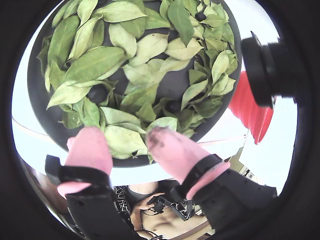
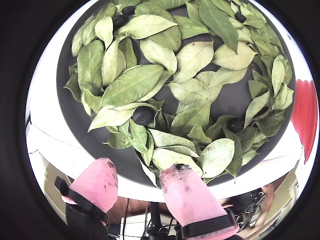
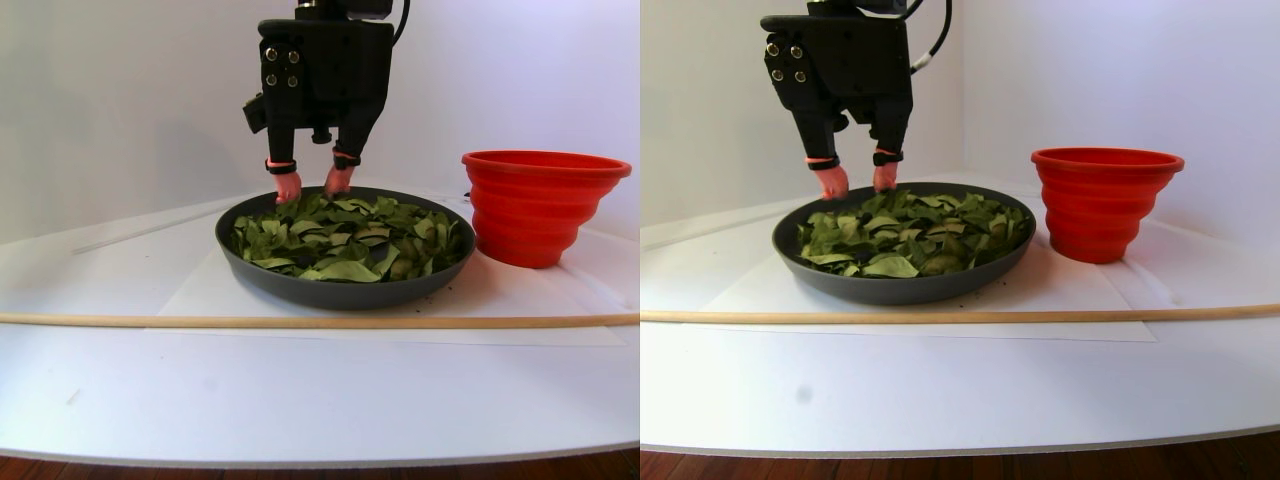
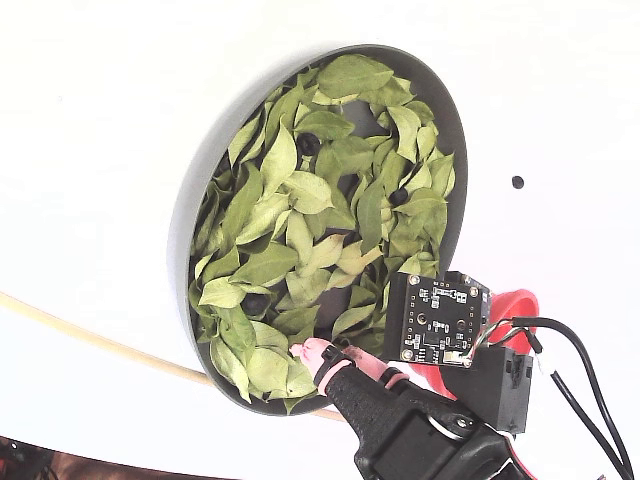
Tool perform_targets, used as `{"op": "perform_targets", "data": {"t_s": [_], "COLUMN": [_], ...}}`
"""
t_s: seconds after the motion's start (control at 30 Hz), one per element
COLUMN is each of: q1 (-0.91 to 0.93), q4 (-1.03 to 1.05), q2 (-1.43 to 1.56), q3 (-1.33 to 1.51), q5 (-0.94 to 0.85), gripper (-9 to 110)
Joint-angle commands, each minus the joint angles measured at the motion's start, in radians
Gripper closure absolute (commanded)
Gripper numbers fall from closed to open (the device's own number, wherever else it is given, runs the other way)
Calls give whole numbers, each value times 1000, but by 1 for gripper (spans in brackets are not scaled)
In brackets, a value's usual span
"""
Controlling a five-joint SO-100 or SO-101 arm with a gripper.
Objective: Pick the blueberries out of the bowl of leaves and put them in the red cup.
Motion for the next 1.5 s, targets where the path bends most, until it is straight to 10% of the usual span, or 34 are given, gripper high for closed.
{"op": "perform_targets", "data": {"t_s": [0.0,1.47], "q1": [-3,-31], "q4": [-31,-253], "q2": [-6,-348], "q3": [0,-132], "q5": [6,29], "gripper": [85,85]}}
